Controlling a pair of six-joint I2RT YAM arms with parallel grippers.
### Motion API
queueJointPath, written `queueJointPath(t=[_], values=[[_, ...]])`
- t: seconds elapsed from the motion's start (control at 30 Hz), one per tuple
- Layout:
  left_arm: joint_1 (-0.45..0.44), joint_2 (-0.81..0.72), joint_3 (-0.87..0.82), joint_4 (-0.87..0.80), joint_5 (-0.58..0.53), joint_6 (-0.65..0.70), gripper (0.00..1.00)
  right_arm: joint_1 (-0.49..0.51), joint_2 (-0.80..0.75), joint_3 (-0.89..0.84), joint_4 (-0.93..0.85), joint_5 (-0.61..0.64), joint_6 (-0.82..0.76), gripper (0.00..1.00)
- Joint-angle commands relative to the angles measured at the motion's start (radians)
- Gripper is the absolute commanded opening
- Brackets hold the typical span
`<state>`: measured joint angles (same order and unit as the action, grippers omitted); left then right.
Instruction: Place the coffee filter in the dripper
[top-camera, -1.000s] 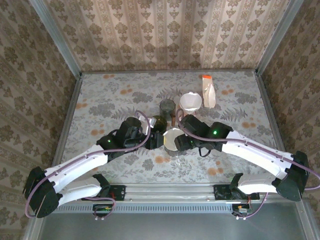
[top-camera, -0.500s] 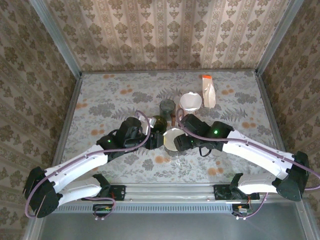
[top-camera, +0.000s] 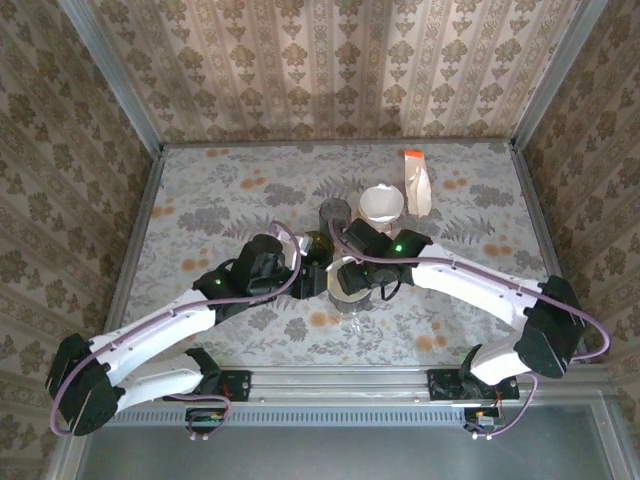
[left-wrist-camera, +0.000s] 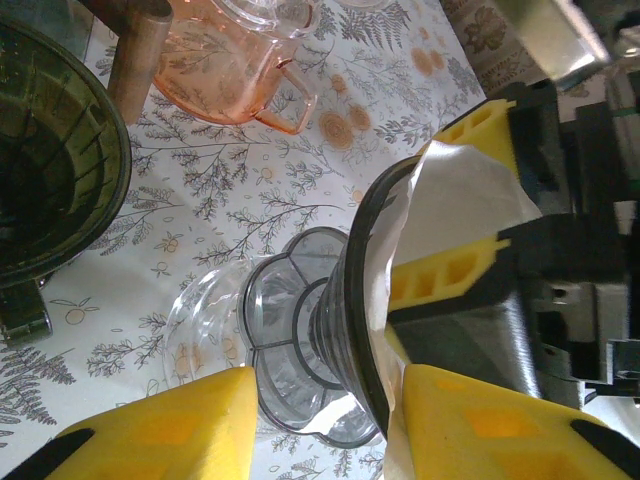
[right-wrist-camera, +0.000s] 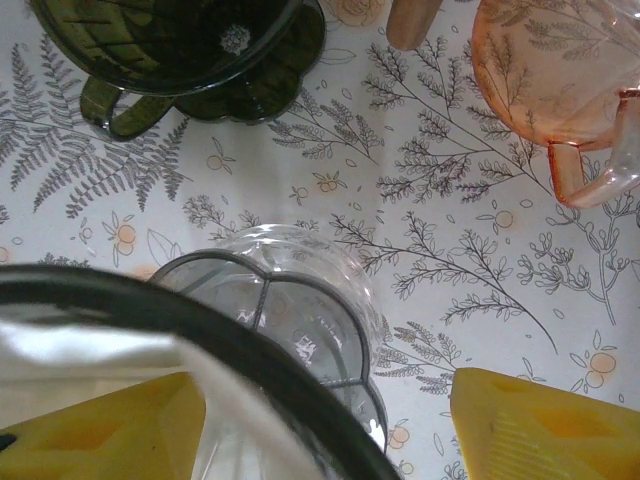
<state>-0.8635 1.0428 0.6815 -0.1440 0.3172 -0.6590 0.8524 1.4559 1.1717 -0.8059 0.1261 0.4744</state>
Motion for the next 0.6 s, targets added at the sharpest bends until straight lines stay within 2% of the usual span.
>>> queueJointPath(t=[0.0, 0.33, 0.57], values=[[-0.005, -0.002, -0.002, 0.014, 0.006, -0.010, 0.44, -0.005, 0.022, -0.006, 0.019, -0.006, -0.006, 0.67], [-0.006, 0.002, -0.006, 0.018, 0.010, -0.013, 0.44, -0.007, 0.067, -0.036, 0.039, -0.007, 0.004, 0.66], [-0.006, 0.002, -0.007, 0.020, 0.008, -0.016, 0.44, -0.006, 0.026, -0.043, 0.045, 0.003, 0.006, 0.68]])
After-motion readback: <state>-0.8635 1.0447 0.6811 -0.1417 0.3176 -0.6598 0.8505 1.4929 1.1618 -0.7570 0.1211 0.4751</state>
